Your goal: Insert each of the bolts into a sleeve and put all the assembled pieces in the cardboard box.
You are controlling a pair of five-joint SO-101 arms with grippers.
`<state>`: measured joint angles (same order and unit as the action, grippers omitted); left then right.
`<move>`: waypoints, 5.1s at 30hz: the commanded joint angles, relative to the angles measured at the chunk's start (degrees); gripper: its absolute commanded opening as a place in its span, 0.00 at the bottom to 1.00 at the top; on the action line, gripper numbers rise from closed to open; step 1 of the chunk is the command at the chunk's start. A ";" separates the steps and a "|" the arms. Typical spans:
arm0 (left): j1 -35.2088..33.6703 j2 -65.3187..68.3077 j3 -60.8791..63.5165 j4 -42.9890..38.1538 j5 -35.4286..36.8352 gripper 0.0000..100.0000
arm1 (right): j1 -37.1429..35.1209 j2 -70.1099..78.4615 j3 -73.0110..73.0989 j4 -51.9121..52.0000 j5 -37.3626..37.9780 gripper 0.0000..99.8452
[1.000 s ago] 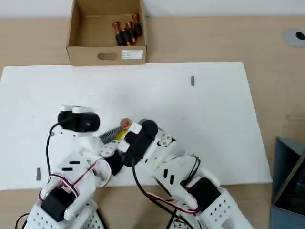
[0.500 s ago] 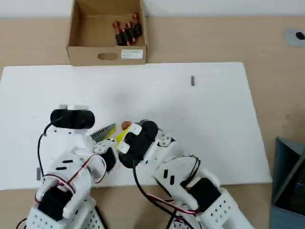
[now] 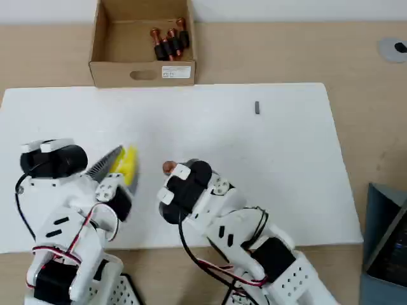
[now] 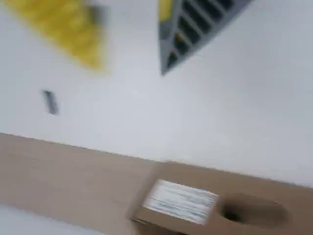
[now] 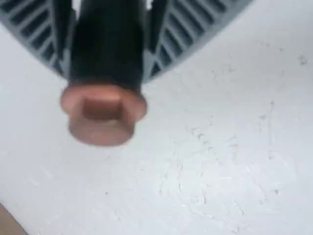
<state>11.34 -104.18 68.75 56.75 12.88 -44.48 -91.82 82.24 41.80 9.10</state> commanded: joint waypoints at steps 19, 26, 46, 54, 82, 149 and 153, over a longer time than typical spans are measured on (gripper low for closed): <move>-17.32 -0.31 20.48 2.81 -15.65 0.00 | 26.59 -0.04 -8.84 9.58 -8.79 0.01; -17.85 -0.31 25.32 2.55 -18.46 0.00 | 26.68 12.35 -25.45 13.63 -10.29 0.01; -17.67 -0.31 25.93 2.73 -18.37 0.00 | 26.59 78.90 -89.27 13.45 -6.86 0.01; -17.85 -0.31 25.85 2.73 -18.20 0.00 | 26.51 104.84 -116.35 13.45 0.53 0.01; -17.41 -0.31 25.85 2.81 -18.37 0.00 | 19.21 161.63 -177.71 10.11 20.48 0.17; -17.85 -0.31 25.93 2.64 -18.46 0.00 | 20.09 118.29 -177.71 55.74 4.31 0.01; -17.85 -0.31 25.93 2.64 -18.46 0.00 | 20.35 113.10 -177.71 60.66 2.20 0.01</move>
<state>-6.24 -104.09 94.95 59.56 -5.41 -24.62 27.38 -93.49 100.35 12.62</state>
